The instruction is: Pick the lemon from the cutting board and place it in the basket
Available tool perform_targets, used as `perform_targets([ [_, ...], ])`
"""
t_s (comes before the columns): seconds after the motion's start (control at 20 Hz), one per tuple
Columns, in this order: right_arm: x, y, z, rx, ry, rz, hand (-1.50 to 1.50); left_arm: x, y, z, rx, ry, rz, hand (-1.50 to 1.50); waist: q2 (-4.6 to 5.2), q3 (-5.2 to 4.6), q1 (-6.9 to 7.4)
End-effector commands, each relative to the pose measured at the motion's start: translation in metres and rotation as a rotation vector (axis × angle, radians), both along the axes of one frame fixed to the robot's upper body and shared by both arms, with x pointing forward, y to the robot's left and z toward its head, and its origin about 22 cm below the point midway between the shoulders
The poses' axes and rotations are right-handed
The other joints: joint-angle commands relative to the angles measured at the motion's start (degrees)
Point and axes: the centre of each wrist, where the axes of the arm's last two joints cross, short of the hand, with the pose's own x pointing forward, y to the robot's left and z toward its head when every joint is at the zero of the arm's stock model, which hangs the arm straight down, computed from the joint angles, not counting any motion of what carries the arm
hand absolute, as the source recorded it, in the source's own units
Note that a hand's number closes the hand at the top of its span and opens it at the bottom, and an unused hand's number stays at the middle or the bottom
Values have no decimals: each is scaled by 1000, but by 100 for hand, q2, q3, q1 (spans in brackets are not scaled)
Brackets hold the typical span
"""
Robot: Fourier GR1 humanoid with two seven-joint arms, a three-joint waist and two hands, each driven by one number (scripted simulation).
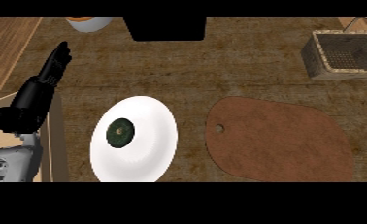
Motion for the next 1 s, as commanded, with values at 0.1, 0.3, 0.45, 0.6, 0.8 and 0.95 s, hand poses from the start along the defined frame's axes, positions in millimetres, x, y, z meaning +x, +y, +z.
perform_targets([
  [0.1,-18,-48,48,370,-378,68,150,2,-5,1,-16,-5,-8,0,-33,7,59],
  [0.3,-36,-72,94,542,-471,182,150,6,-14,4,-7,-6,-34,0,-16,-28,194],
  [0.45,-51,-86,118,566,-512,215,150,7,-14,6,1,-12,-62,0,19,-35,350],
  [0.6,-52,-85,139,609,-502,260,150,9,-27,4,-1,-14,-94,0,30,-48,470],
  [0.8,-55,-83,167,651,-437,293,150,7,-23,-4,18,1,-102,0,33,-71,544],
  [0.95,-48,-77,171,651,-383,314,150,11,-34,1,1,0,-99,0,24,-64,536],
])
